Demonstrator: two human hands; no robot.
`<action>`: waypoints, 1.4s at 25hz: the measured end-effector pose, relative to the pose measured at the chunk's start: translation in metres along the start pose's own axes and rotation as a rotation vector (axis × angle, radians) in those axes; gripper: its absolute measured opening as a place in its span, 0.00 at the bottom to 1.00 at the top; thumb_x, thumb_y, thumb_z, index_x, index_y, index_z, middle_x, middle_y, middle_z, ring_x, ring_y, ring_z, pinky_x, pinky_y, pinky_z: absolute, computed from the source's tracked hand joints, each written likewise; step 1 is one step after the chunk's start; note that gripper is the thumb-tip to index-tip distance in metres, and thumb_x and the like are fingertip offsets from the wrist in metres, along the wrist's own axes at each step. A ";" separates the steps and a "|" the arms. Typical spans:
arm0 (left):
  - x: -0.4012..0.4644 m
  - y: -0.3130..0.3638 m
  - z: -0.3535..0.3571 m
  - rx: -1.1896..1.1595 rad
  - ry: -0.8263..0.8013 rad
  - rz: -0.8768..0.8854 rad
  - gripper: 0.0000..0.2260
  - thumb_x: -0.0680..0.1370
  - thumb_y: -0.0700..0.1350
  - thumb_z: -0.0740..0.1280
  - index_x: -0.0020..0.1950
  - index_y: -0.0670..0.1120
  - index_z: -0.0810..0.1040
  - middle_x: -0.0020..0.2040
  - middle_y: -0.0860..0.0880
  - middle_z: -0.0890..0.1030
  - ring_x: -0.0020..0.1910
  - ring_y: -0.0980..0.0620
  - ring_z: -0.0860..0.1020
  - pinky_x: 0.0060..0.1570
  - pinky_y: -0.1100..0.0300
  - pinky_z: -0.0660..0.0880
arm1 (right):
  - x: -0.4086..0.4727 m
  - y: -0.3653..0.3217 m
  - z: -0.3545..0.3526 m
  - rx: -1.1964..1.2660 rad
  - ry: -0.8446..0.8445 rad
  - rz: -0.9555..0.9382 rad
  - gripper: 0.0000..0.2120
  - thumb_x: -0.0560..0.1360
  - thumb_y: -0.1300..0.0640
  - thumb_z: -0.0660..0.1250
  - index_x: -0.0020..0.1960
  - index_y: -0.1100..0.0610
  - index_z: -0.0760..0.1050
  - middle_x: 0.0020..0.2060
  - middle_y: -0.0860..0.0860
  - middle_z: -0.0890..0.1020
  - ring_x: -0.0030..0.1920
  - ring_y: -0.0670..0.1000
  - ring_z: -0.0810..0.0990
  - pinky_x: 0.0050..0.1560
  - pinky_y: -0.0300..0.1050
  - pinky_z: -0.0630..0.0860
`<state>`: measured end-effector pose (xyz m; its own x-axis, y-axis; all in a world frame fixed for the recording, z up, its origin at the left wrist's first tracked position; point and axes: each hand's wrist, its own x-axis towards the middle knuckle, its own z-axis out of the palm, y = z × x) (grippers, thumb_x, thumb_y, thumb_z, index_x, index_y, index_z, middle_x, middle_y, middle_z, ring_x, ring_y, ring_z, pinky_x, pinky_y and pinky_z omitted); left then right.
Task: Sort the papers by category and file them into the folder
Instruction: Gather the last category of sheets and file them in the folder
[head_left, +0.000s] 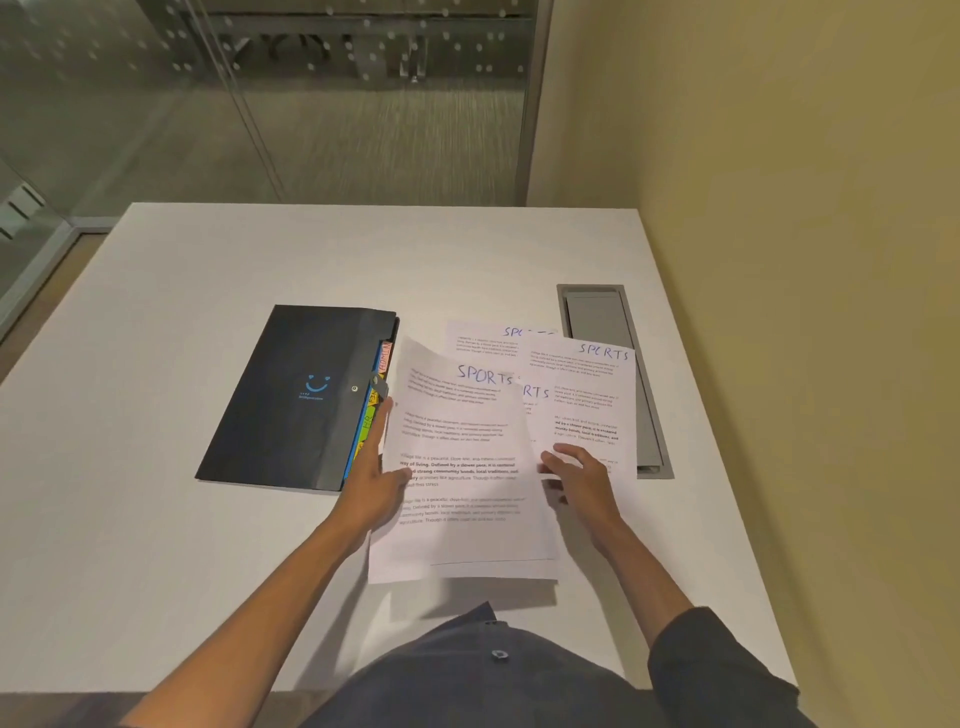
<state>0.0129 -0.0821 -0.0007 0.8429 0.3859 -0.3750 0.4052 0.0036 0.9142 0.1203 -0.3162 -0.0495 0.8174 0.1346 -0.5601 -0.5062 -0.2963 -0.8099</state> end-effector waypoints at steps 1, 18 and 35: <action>0.000 -0.002 -0.004 -0.012 0.024 0.007 0.38 0.75 0.24 0.59 0.76 0.56 0.55 0.68 0.60 0.66 0.62 0.56 0.70 0.42 0.73 0.76 | 0.004 0.009 0.002 -0.192 0.056 -0.038 0.20 0.77 0.49 0.68 0.67 0.54 0.73 0.57 0.53 0.83 0.54 0.53 0.82 0.51 0.45 0.77; 0.002 -0.027 -0.040 0.370 0.119 0.044 0.17 0.76 0.28 0.60 0.59 0.43 0.77 0.55 0.53 0.75 0.40 0.67 0.73 0.32 0.78 0.70 | 0.011 0.032 0.042 -1.036 0.334 -0.046 0.32 0.71 0.39 0.71 0.67 0.57 0.69 0.70 0.53 0.67 0.68 0.55 0.70 0.63 0.53 0.69; 0.004 -0.030 -0.040 0.435 0.101 0.140 0.18 0.73 0.34 0.60 0.50 0.57 0.77 0.50 0.50 0.80 0.38 0.44 0.79 0.43 0.49 0.81 | 0.022 0.033 0.034 -0.854 0.329 0.011 0.12 0.72 0.51 0.69 0.54 0.55 0.77 0.56 0.51 0.76 0.54 0.54 0.78 0.55 0.49 0.71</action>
<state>-0.0099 -0.0438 -0.0241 0.8699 0.4433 -0.2160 0.4192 -0.4340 0.7974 0.1120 -0.2909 -0.0949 0.9171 -0.1096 -0.3833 -0.2458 -0.9124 -0.3272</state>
